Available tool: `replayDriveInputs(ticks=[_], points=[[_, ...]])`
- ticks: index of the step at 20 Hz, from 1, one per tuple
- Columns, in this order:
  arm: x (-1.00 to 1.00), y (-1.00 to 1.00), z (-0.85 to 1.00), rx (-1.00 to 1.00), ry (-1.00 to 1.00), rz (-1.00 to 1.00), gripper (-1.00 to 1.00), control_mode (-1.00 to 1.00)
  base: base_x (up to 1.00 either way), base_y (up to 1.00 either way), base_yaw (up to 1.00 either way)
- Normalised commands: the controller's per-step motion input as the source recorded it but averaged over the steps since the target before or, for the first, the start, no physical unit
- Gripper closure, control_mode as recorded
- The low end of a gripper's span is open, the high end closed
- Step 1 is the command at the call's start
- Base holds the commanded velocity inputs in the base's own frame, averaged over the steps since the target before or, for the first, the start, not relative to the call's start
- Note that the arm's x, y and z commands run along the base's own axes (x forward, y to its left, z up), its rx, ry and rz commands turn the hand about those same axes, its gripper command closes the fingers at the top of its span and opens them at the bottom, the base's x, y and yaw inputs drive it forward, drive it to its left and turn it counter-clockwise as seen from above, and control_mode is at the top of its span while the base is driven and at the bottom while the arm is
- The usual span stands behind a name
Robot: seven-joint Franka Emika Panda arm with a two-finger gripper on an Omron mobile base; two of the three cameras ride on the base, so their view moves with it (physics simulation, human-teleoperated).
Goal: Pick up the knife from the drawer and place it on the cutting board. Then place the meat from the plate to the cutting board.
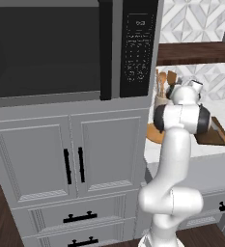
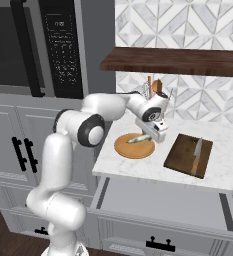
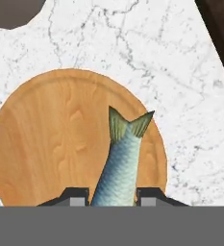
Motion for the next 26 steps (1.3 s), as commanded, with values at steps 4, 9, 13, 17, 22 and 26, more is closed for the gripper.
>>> replayDriveInputs(ticks=[4, 9, 13, 17, 22, 26], points=[[0.06, -1.0, 0.12, -0.01, -0.05, 0.22, 1.0, -1.0, 0.0, 0.0, 0.0], [0.09, -0.93, 0.0, -0.06, -0.03, 0.35, 1.0, -1.0, 0.0, 0.0, 0.0], [0.0, -0.57, 0.0, -0.13, -0.07, 0.39, 1.0, -1.0, 0.0, 0.0, 0.0], [0.0, -0.3, -0.02, -0.13, -0.02, 0.29, 1.0, -1.0, 0.0, 0.0, 0.0], [0.0, -0.03, -0.39, -0.14, 0.0, 0.21, -1.0, -1.0, 0.0, 0.0, 0.0], [0.0, -0.01, -0.25, -0.08, -0.01, 0.08, -1.0, -1.0, 0.0, 0.0, 0.0]])
